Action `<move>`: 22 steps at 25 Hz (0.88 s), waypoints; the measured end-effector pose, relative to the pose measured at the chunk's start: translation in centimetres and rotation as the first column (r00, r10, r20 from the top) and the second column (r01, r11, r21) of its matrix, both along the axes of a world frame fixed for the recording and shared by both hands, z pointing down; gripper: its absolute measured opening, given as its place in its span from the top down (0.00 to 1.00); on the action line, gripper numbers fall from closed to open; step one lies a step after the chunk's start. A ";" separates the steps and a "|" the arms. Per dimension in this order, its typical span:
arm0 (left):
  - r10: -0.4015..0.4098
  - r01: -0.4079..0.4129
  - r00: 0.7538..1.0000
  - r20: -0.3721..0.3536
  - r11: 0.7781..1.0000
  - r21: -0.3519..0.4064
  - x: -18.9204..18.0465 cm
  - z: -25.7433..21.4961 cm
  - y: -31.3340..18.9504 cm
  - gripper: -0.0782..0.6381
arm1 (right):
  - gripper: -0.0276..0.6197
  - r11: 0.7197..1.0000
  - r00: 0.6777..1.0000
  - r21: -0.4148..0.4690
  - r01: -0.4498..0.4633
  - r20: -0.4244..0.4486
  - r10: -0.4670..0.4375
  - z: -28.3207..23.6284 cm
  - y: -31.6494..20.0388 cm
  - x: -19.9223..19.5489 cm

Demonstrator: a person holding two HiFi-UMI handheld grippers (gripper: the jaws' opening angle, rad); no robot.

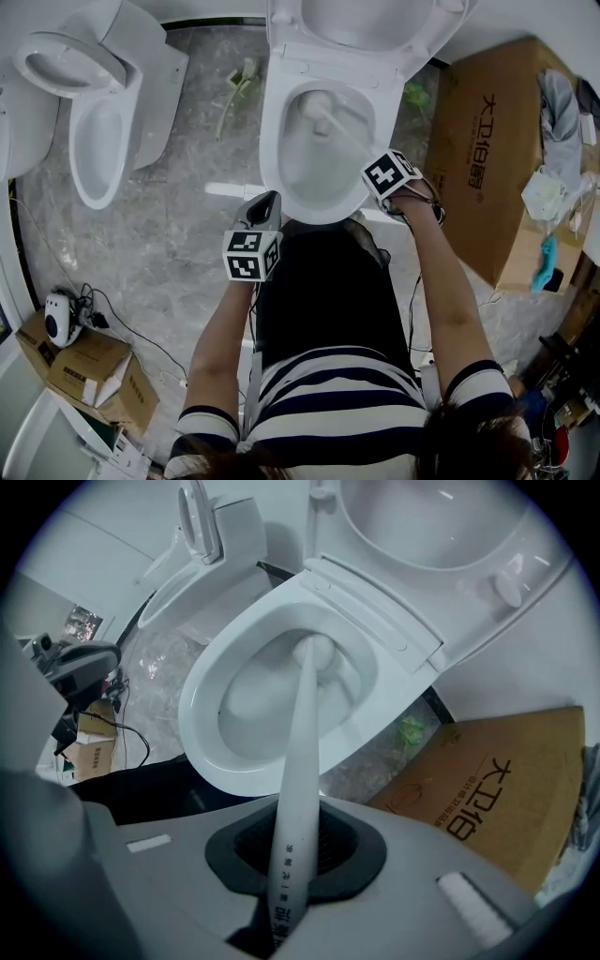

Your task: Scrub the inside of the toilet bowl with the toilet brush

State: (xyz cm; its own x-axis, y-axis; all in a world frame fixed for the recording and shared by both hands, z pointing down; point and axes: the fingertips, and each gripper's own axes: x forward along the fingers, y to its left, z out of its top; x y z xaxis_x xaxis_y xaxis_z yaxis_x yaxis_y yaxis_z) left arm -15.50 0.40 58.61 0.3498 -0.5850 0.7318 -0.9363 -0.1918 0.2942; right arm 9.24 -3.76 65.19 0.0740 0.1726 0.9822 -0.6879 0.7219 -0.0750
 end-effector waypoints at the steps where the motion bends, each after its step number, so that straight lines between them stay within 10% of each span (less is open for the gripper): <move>1: 0.000 0.000 1.000 -0.002 1.000 0.002 0.0 0.0 -0.1 0.89 | 0.91 1.000 1.000 0.002 0.001 -0.011 -0.001 -0.1 -0.1 0.3; 22: 0.018 -0.019 0.999 -0.035 1.000 -0.004 0.2 0.0 1.3 0.89 | 0.91 0.995 0.960 -0.037 0.095 -0.259 -0.102 -3.7 0.6 6.2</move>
State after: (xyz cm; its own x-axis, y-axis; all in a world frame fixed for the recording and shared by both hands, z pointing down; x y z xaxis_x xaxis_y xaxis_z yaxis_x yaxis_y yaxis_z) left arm -15.26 1.74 58.62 0.3857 -0.5748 0.7217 -0.9218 -0.2076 0.3273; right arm 15.44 -3.15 61.52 0.3447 0.1746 0.9224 -0.6115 0.7872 0.0795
